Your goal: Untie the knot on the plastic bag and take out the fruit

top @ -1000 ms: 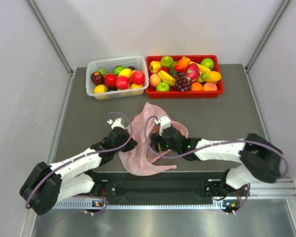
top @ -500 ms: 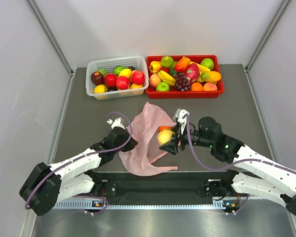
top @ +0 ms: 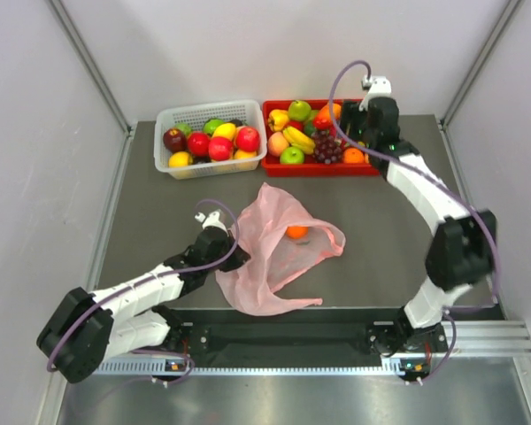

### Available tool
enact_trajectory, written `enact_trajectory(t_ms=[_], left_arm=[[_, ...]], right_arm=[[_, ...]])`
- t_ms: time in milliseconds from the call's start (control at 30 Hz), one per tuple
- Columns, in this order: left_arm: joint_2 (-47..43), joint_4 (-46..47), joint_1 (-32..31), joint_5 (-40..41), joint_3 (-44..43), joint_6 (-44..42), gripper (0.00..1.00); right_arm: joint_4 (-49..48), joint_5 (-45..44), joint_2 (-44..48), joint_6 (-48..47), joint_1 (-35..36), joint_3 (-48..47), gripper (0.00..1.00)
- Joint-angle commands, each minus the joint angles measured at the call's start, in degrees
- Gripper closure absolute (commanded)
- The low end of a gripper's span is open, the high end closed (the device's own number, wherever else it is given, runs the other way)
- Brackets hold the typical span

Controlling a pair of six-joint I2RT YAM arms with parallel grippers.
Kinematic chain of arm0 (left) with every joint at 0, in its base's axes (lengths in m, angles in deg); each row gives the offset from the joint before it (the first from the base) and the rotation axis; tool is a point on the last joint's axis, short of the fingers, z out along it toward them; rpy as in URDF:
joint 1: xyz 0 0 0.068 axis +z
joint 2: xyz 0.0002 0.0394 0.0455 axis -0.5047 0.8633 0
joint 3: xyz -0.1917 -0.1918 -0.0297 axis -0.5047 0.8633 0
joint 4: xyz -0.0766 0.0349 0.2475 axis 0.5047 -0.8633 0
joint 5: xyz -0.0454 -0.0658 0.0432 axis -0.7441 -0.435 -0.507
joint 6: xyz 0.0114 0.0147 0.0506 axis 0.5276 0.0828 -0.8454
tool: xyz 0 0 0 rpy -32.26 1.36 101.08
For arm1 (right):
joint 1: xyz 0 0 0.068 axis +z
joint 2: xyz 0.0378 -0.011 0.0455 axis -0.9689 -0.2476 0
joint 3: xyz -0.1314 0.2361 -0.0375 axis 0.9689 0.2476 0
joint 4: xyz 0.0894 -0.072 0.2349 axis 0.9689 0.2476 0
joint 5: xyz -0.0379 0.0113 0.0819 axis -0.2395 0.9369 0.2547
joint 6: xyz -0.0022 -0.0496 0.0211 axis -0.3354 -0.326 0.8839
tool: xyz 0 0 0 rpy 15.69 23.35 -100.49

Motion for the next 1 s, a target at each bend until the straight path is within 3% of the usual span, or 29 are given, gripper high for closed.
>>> enact_trajectory(t_ms=[0,133,300,400,433,500,533,633,833,967], left_arm=[[-0.2,3.1,0.0,-1.1,-2.2,-1.1,1.0],[-1.2,3.1,0.0,-1.7,-1.3,-0.8,1.0],[-1.2,2.7,0.2,-0.7,-0.1,-1.3,1.0],[-1.2,2.7,0.2,-0.3,0.2,-1.3,1.0],[-1.0,2.8,0.2,-0.1,0.3,-1.4,1.0],[-0.5,3.6,0.3,-0.4,0.1,-1.4,1.0],[0.2,3.8,0.3,-0.6,-0.1,-1.4,1.0],[1.9,4.2,0.4,-1.7,-0.9,-1.3,1.0],[1.0,3.9,0.4,-1.4,-1.0,-0.8,1.0],[-0.7,2.5,0.4,-0.7,-1.1,-0.9,1.0]], right_arm=[[0.8,-8.6,-13.6,2.6,-3.9,-18.2,1.0],[1.9,-12.8,-26.4,3.6,-6.0,-31.3,0.99],[9.7,-12.4,-41.5,3.9,-8.3,-50.4,0.78],[9.7,-11.1,-45.5,4.0,-9.1,-52.7,0.6],[9.5,-10.9,-45.7,4.0,-9.4,-52.4,0.48],[8.5,-10.4,-45.7,3.9,-9.6,-51.6,0.34],[8.2,-10.3,-45.8,3.9,-9.7,-51.8,0.21],[8.2,-9.1,-45.5,3.1,-9.7,-52.7,0.01],[7.6,-3.0,-40.8,0.3,-9.7,-52.5,0.0],[6.4,-0.2,-31.9,0.5,-9.7,-45.2,0.0]])
